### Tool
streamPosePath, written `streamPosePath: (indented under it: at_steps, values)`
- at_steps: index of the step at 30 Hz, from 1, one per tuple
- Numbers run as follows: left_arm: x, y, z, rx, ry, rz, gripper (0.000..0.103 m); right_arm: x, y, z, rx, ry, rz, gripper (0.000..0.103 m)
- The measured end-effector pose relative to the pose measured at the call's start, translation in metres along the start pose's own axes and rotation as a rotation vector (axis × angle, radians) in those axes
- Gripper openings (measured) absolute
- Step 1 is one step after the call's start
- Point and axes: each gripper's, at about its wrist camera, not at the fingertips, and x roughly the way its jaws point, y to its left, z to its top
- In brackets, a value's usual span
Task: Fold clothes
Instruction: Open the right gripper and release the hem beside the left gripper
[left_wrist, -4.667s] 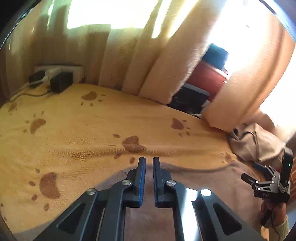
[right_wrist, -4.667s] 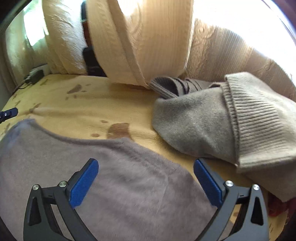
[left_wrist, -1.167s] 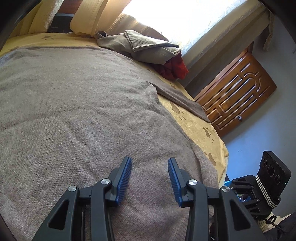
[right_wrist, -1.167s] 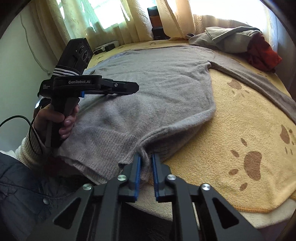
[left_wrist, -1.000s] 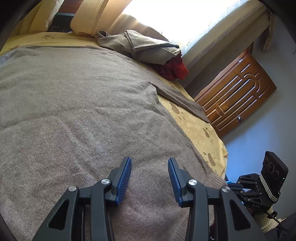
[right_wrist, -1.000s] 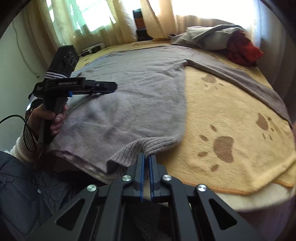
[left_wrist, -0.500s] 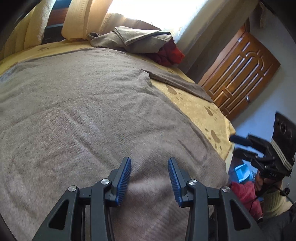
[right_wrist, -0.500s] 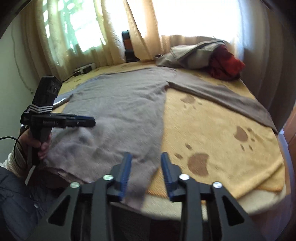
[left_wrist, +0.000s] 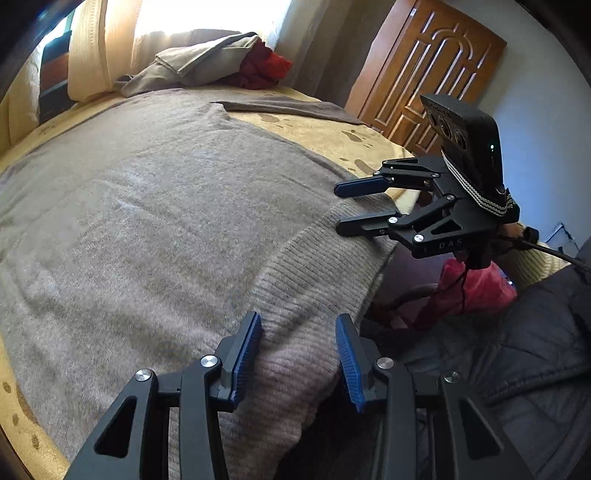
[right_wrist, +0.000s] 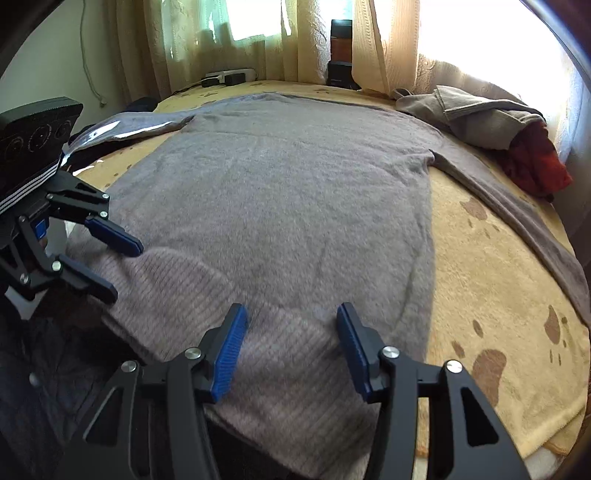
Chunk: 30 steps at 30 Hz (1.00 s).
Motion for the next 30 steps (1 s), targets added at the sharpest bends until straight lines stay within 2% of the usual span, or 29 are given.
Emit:
streamPosePath:
  at_steps: [3,6,8,11,13,15,18,19,25,28,30]
  values:
    - [-0.008,0.012,-0.009,-0.057,0.024,-0.111,0.043,-0.01,0.001,-0.011,-0.03,-0.001,-0.013,0.055]
    - [-0.016,0.025,-0.014,-0.125,0.025,-0.168,0.043,-0.012,0.001,-0.007,-0.029,0.017,-0.016,0.056]
    - [-0.022,0.026,-0.013,-0.14,0.015,-0.159,0.043,-0.013,0.001,0.002,-0.01,0.023,-0.016,0.057]
    - [-0.029,0.023,-0.009,-0.112,-0.017,-0.112,0.043,-0.019,0.01,0.022,-0.01,-0.066,0.033,0.057]
    - [-0.028,0.023,-0.011,-0.103,-0.008,-0.092,0.043,-0.016,0.023,0.037,-0.032,-0.103,0.049,0.057]
    - [-0.022,0.027,-0.016,-0.113,0.025,-0.079,0.043,0.0,0.039,0.047,-0.073,-0.091,0.057,0.059]
    - [-0.028,0.034,-0.031,-0.126,0.014,-0.11,0.043,0.028,0.058,0.044,-0.146,-0.006,0.075,0.06]
    - [-0.032,0.037,-0.036,-0.147,0.008,-0.128,0.043,0.027,0.058,0.039,-0.151,-0.031,0.075,0.06]
    - [-0.046,0.058,-0.058,-0.256,-0.013,-0.237,0.043,0.012,0.034,0.014,-0.137,-0.003,0.098,0.071]
    - [-0.055,0.057,-0.056,-0.24,-0.01,-0.18,0.043,0.011,0.037,0.021,-0.133,0.031,0.092,0.073]
    - [-0.065,0.056,-0.052,-0.206,-0.02,-0.111,0.043,0.007,0.036,0.032,-0.089,-0.013,0.136,0.073]
